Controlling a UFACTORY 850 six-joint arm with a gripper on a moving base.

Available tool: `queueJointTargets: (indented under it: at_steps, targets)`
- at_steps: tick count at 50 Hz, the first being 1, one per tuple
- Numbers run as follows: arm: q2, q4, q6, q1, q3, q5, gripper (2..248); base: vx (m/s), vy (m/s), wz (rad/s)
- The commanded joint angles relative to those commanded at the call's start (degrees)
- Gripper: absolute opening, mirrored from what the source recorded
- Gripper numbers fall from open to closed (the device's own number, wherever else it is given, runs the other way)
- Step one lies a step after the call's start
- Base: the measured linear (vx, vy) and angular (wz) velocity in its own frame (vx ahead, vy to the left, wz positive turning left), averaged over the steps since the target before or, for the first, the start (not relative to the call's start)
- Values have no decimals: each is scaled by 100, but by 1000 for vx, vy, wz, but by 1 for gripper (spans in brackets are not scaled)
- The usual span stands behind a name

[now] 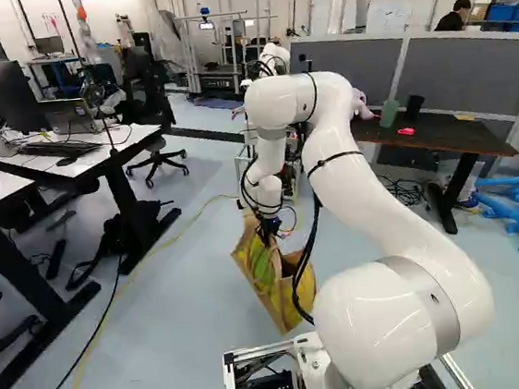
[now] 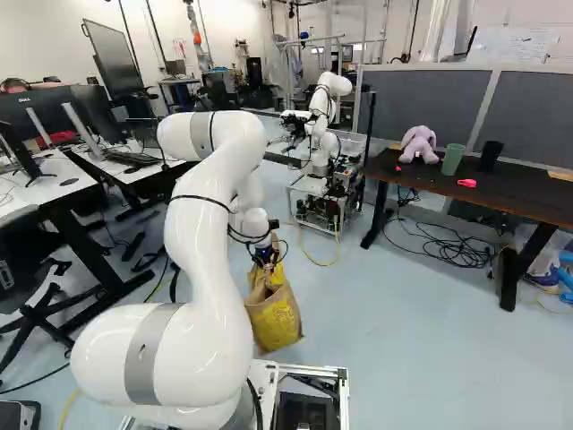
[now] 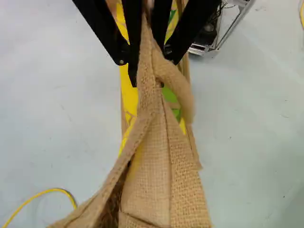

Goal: Pick up the bag on the ground and place it on the table

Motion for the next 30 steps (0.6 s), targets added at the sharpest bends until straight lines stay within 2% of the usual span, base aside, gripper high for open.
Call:
queueJointTargets:
  at_steps: [30]
  targets:
    - [737,0,0,-56,613,-59,22,0,0,0]
